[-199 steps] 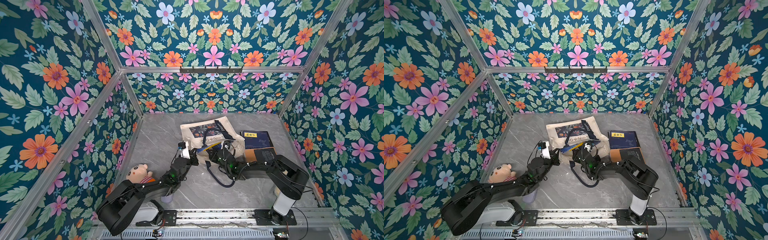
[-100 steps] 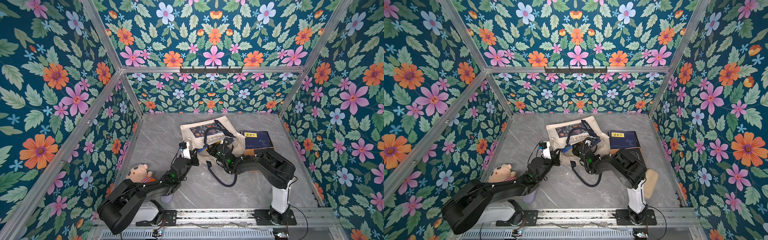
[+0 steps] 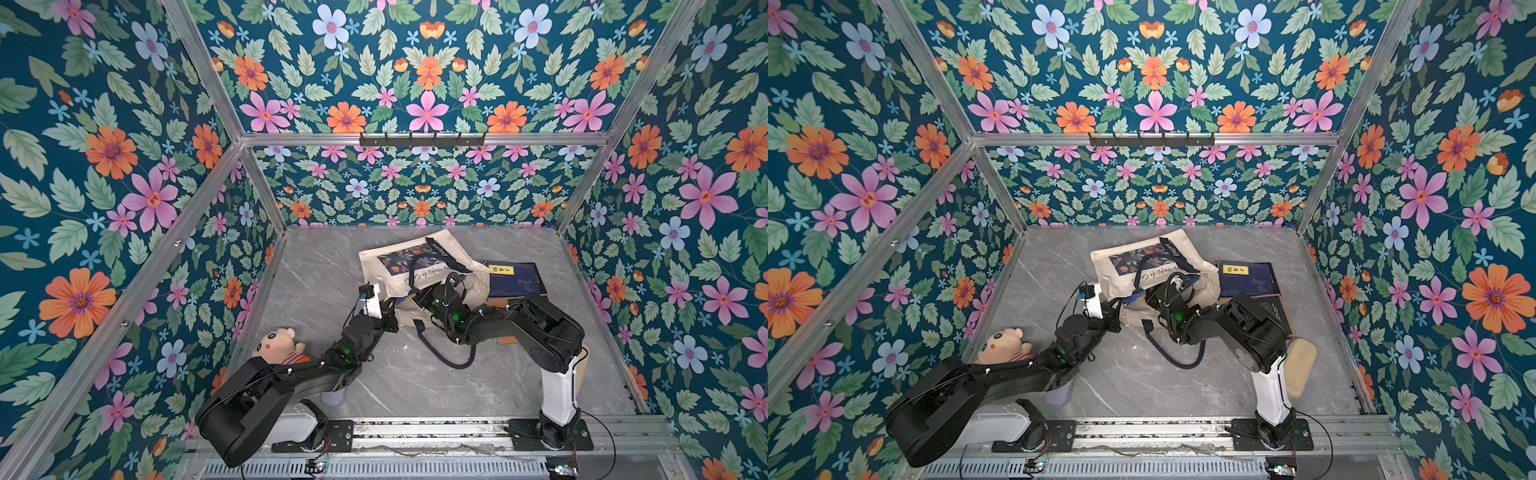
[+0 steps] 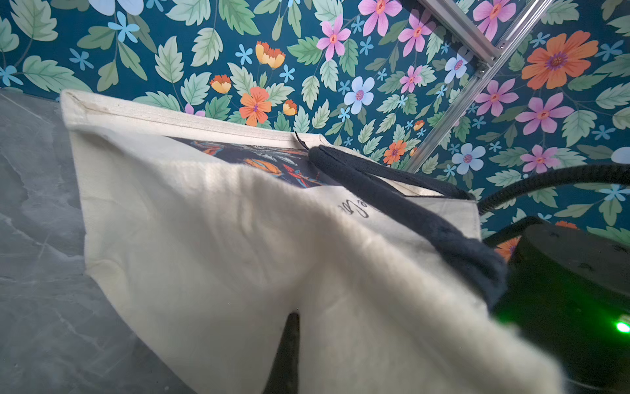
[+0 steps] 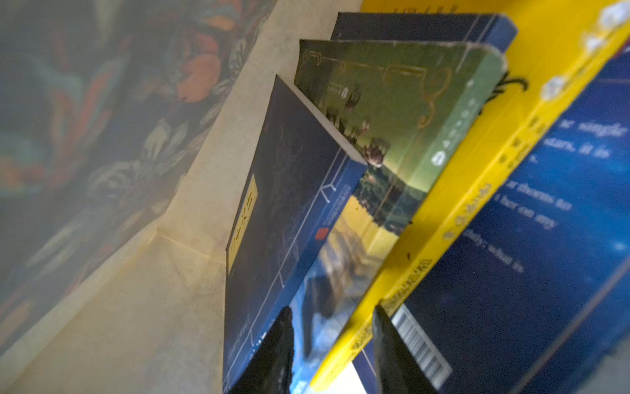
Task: Take out the books from the canvas bag
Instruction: Pick up the book from the canvas bag.
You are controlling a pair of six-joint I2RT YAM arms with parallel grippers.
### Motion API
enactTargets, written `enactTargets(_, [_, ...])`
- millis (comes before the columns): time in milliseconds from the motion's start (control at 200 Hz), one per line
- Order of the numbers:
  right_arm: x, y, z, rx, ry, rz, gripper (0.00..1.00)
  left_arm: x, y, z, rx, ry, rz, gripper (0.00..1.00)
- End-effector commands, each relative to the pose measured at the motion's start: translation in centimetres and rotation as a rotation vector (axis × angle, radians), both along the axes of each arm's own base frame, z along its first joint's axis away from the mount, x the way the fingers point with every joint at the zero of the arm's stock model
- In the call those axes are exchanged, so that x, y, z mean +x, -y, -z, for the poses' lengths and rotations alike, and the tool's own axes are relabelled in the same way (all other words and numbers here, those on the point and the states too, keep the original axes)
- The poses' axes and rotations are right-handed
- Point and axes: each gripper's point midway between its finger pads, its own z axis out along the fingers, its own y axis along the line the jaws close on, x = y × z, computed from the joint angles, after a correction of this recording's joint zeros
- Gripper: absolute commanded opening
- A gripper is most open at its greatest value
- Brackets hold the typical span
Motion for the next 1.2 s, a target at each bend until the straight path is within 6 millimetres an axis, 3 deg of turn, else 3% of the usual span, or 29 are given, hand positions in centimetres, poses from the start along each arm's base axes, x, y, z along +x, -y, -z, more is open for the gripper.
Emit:
enactTargets(0, [0.9, -0.1, -2.2, 0.049, 0.062, 0.028, 0.38, -0.1, 0.8, -1.9, -0.04, 0.061, 0.038, 0.0])
enactTargets(340, [1.4, -0.7, -2.1, 0.072, 0.056, 0.028, 0.35, -0.1, 1.0, -1.9, -0.04, 0.06, 0.047, 0.0])
enactTargets(590, [1.3, -0.5, -1.9, 0.091, 0.052, 0.034, 0.2, -0.1, 0.9, -1.9, -0.04, 0.063, 0.043, 0.0])
enactTargets(870, [-0.5, 1.0, -3.8, 0.094, 0.042, 0.034, 0.03, 0.1, 0.7, -1.8, -0.04, 0.055, 0.027, 0.0])
enactTargets(1195, [-3.8, 4.3, -4.4, 0.068, 0.0, 0.053, 0.01, 0.2, 0.1, -1.9, -0.036, 0.054, -0.001, 0.0])
